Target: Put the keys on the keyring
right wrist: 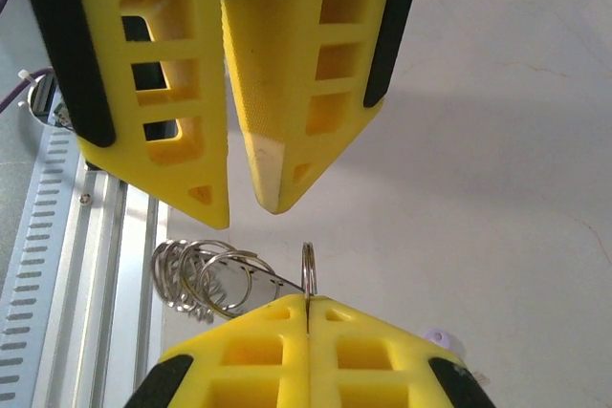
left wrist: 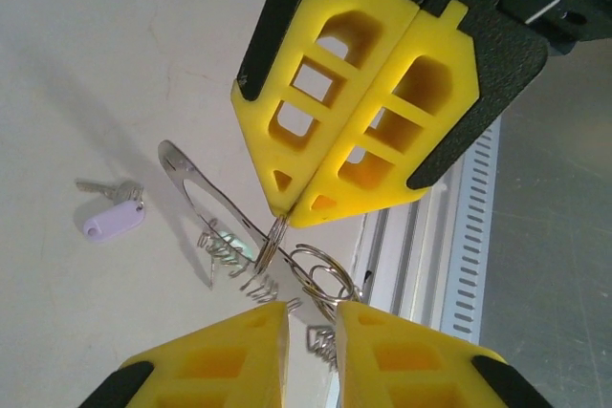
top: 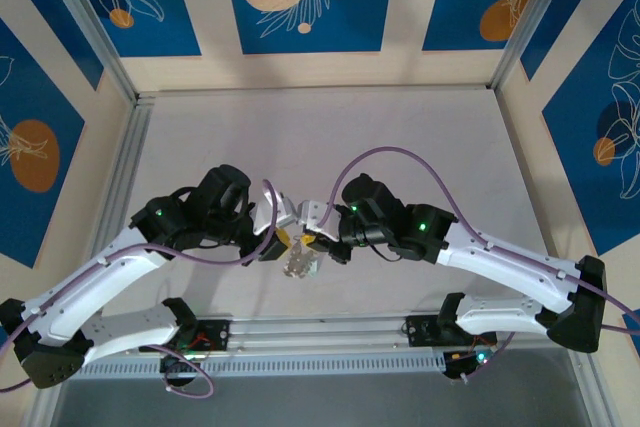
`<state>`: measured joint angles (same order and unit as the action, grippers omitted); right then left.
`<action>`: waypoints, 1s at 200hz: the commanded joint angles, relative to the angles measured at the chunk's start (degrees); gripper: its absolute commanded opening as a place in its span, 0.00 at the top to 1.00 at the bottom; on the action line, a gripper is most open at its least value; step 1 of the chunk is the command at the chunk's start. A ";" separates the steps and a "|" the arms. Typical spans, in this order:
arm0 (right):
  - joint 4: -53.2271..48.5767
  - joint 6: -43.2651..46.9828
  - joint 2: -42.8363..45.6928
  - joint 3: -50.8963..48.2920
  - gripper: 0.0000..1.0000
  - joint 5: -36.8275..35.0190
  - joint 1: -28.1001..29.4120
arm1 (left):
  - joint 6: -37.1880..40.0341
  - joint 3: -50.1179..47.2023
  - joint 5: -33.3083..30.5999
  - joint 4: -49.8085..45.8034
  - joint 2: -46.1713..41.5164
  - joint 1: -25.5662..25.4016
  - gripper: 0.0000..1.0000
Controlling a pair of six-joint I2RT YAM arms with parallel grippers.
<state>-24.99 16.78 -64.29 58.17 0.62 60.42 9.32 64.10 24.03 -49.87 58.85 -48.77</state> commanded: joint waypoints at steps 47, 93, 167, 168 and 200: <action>9.74 -2.80 2.35 1.33 1.00 7.60 -1.66 | 1.04 -3.41 3.13 5.73 -4.63 -2.27 0.80; 7.62 -3.24 4.48 1.23 1.00 9.69 -2.49 | 0.52 -3.85 3.04 6.35 -7.17 -2.29 0.81; 2.95 -2.80 3.39 3.63 1.00 13.35 -2.35 | 1.60 -1.48 2.85 5.76 -7.67 -2.29 0.82; 2.90 -2.76 3.34 3.71 1.00 13.35 -2.34 | 1.67 -1.45 2.81 5.75 -7.64 -2.29 0.82; 1.44 -2.37 2.73 4.63 1.00 14.20 -2.13 | 2.69 -0.78 2.46 5.60 -6.62 -2.25 0.82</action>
<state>-22.96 14.57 -61.19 60.03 12.32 58.11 9.82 60.84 25.50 -44.53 52.07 -50.52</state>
